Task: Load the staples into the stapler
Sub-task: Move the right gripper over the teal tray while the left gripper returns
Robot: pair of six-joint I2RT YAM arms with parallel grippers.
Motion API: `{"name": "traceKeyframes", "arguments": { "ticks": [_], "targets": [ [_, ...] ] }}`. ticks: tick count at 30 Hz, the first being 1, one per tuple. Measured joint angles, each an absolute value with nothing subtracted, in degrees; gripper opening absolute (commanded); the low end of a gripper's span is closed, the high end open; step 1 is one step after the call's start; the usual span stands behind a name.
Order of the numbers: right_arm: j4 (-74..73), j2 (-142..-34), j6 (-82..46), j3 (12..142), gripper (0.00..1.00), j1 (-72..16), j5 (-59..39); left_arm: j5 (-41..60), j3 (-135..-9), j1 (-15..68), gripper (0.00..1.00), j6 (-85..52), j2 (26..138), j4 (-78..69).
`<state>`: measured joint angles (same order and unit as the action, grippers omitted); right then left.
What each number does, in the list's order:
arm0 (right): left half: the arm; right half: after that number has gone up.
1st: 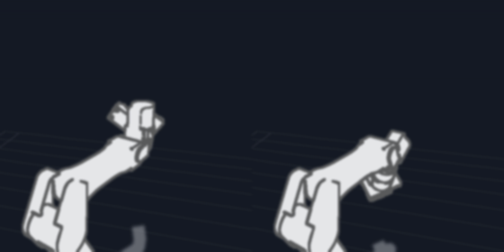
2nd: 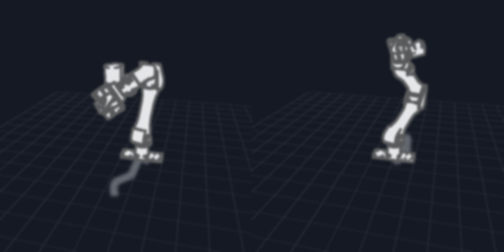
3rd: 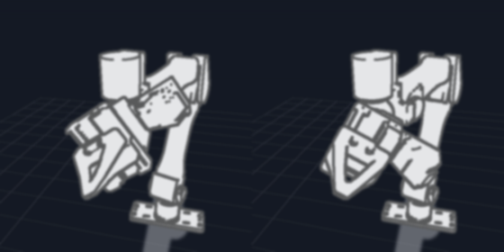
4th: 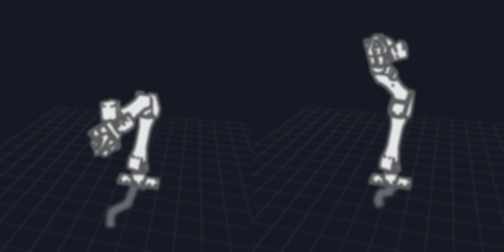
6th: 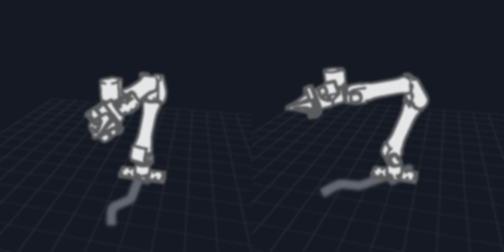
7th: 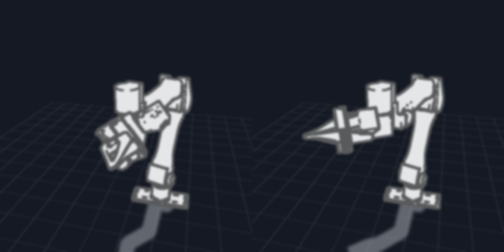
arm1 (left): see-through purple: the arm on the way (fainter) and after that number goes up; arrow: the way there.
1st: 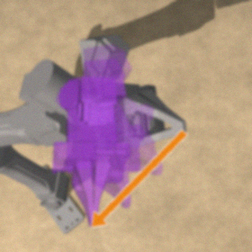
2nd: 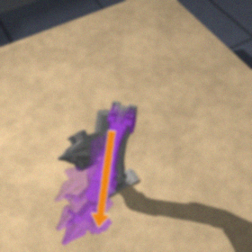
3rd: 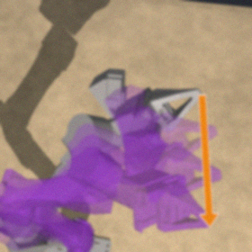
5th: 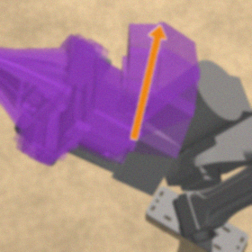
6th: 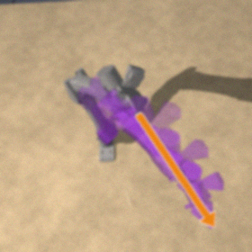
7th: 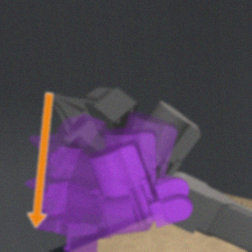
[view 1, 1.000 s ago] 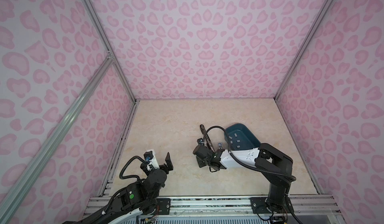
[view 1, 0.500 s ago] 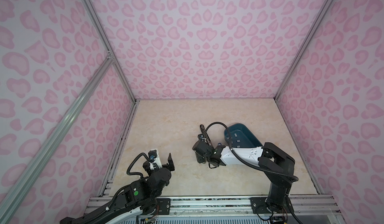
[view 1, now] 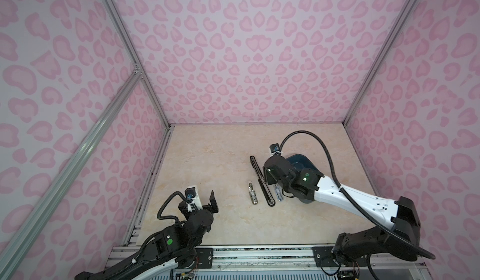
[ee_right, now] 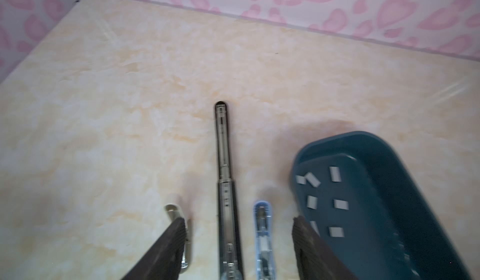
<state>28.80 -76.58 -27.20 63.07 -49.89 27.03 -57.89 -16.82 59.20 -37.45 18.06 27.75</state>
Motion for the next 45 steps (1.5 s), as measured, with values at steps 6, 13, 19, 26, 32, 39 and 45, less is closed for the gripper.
{"name": "traceKeyframes", "arguments": {
  "ticks": [6,13,19,26,32,39,45],
  "targets": [
    [25.17,-67.16,-22.61,49.65,0.50,-33.74,23.64,-57.56,-16.75,59.09,0.97,-37.12,16.78,27.57],
    [23.38,-66.92,-22.28,48.75,0.47,-27.38,17.26,-52.29,-19.59,59.05,0.97,-32.73,13.74,27.03],
    [22.06,-72.10,-22.63,48.71,0.37,-21.47,12.47,-50.68,-27.46,57.78,0.97,-23.70,20.58,18.61],
    [23.51,-80.05,-22.92,50.24,0.32,-20.01,7.22,-36.64,-34.30,42.13,0.97,-18.00,48.36,7.75],
    [25.15,-76.07,-24.10,46.83,0.29,-19.86,7.64,-25.02,-33.08,34.54,0.97,-15.84,52.80,-0.21],
    [28.42,-74.72,-27.29,42.15,0.22,-20.29,5.69,-15.42,-30.72,26.94,0.97,-14.74,54.22,-1.80],
    [29.91,-75.09,-30.87,40.60,0.20,-23.22,4.19,-13.50,-34.13,26.30,0.97,-12.19,58.78,-2.17]
  ]
}}
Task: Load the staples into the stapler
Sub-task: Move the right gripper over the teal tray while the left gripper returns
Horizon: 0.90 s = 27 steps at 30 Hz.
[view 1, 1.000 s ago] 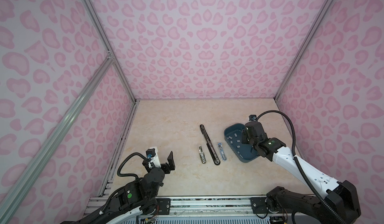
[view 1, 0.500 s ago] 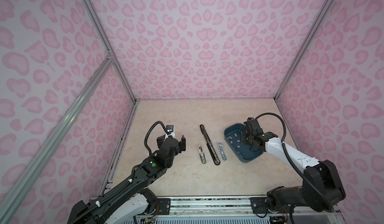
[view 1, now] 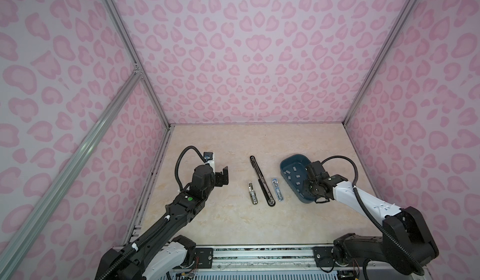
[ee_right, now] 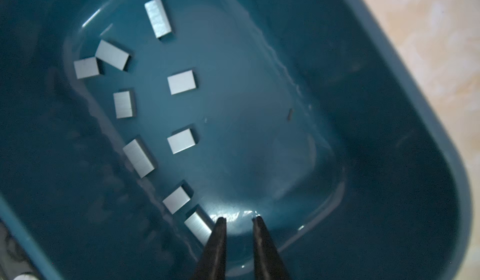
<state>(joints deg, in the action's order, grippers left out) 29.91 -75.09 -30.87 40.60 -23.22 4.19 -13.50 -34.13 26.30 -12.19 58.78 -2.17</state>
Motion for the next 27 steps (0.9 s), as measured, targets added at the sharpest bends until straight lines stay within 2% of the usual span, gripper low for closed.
{"name": "traceKeyframes", "arguments": {
  "ticks": [6,15,21,27],
  "targets": [
    [29.41,-76.12,-34.09,40.60,0.19,-28.25,2.92,-13.26,-39.13,26.30,0.97,-10.22,64.49,-2.20],
    [27.16,-77.12,-38.63,41.71,0.18,-34.28,2.81,-12.75,-39.81,26.30,0.97,-8.97,65.04,-2.22],
    [23.59,-79.40,-40.34,41.04,0.18,-35.38,1.28,-12.27,-39.99,26.30,0.97,-8.56,65.71,-2.39],
    [23.53,-84.38,-38.06,46.98,0.21,-35.35,-0.03,-12.43,-41.45,26.28,0.97,-7.92,67.26,-1.78]
  ]
}}
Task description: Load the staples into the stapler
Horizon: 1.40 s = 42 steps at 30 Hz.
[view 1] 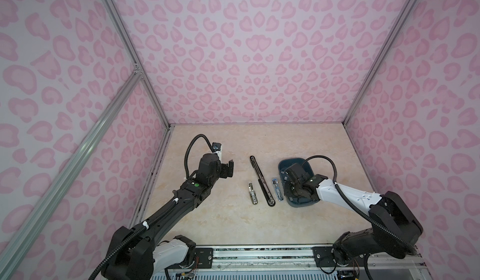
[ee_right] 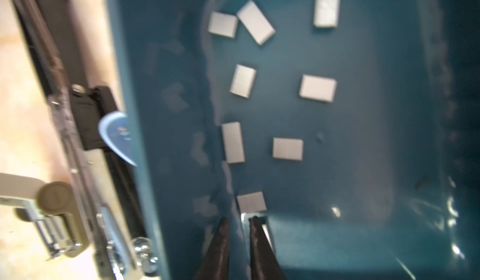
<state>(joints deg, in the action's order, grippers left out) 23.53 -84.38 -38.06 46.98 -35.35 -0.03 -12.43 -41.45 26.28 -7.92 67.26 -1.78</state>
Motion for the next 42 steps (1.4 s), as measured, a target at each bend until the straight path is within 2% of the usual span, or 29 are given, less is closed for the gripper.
{"name": "traceKeyframes", "arguments": {
  "ticks": [8,11,20,30,42],
  "targets": [
    [24.60,-87.83,-29.71,54.04,0.24,-27.79,0.58,-12.40,-41.45,26.26,0.97,-7.90,63.24,-1.13],
    [25.23,-91.33,-25.91,57.21,0.29,-26.24,1.65,-12.19,-41.17,26.26,0.97,-8.73,61.01,-0.14],
    [25.15,-101.27,-15.53,64.60,0.28,-26.17,1.48,-11.42,-36.21,26.15,0.97,-12.14,53.65,4.86],
    [24.95,-104.57,-11.40,65.56,0.30,-26.61,1.10,-15.51,-28.73,24.71,0.97,-14.90,45.32,10.35],
    [25.34,-107.26,-10.98,66.63,0.28,-26.63,4.34,-16.53,-28.58,24.21,0.97,-14.94,44.88,10.59]
  ]
}}
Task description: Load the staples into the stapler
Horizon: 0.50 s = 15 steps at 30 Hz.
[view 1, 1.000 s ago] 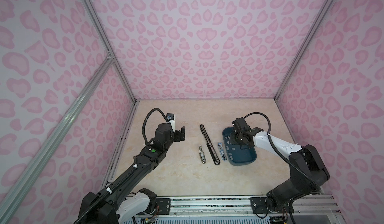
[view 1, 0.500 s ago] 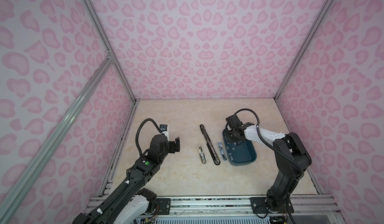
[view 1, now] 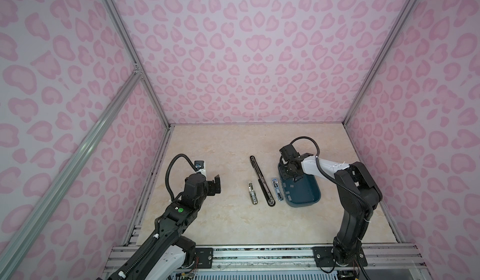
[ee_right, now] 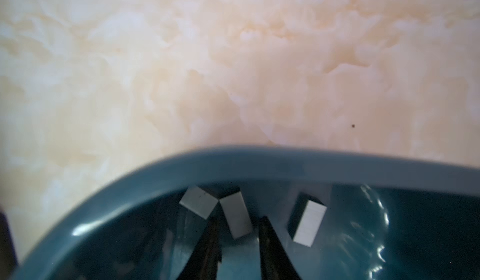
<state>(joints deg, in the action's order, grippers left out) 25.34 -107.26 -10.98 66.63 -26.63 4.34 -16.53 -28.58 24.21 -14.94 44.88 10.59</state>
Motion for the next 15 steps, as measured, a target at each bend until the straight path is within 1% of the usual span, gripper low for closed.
{"name": "traceKeyframes", "arguments": {
  "ticks": [11,15],
  "targets": [
    [23.31,-109.30,-11.51,68.16,0.27,-25.87,4.95,-16.51,-28.62,24.10,0.97,-14.87,45.95,10.39],
    [22.61,-109.80,-11.84,68.51,0.25,-25.87,5.08,-16.49,-28.69,24.10,0.97,-14.74,46.44,10.22]
  ]
}}
